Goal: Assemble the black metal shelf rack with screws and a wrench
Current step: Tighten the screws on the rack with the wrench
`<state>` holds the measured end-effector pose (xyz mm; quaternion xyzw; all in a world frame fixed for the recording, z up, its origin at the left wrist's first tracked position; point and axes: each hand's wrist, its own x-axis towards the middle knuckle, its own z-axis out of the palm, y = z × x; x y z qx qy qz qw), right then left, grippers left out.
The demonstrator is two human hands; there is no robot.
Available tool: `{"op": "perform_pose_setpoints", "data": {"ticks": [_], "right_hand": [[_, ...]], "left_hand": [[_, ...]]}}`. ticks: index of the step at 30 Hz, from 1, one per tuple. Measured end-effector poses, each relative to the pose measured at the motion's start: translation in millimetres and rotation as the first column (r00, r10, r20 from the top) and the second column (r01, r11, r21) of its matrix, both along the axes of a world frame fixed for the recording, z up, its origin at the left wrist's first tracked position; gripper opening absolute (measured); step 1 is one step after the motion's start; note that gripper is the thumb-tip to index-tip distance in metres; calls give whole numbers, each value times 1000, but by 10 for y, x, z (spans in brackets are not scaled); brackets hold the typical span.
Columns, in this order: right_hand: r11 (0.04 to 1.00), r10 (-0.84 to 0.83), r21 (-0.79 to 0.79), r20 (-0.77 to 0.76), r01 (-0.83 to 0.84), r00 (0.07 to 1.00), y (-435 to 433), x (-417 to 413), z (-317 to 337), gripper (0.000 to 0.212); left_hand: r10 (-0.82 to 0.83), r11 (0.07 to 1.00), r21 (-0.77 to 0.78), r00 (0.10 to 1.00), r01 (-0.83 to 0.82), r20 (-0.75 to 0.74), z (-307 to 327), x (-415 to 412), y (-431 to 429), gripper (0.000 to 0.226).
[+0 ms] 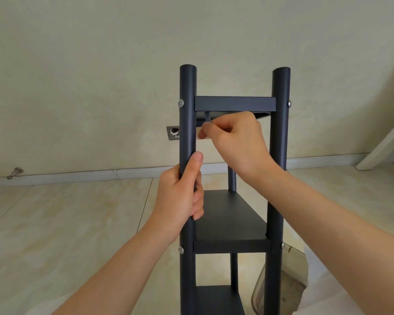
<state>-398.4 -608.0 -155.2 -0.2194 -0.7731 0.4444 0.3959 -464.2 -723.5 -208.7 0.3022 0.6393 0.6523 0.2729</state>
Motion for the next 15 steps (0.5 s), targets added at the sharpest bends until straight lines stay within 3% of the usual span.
{"op": "perform_pose_setpoints", "data": {"ticks": [10,15], "right_hand": [[997,70,41,41,-72,997,58,-14,-33,39],[986,-3,165,-19,7,1000,63,-86,-109,41]], "left_hand": [[-118,992,33,993,118,-11,-34,-53,-64,53],[-191,981,44,982,190,-1,-44,-72,-81,54]]}}
